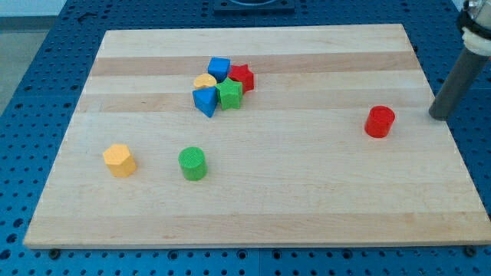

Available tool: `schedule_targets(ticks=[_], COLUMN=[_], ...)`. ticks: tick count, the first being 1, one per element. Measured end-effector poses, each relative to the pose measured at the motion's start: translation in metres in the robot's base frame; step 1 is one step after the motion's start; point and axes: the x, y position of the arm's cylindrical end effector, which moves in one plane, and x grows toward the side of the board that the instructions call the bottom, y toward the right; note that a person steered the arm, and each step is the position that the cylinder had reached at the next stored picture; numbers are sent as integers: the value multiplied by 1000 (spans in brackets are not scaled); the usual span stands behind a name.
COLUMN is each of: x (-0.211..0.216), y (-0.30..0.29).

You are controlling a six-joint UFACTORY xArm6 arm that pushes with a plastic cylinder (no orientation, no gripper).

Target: Slide the red circle towards bottom center

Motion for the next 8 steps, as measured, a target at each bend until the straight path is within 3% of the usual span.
schedule_targets(ticks=[4,6,7,8], x=[17,20,47,56], y=[-209,-208,-203,-231])
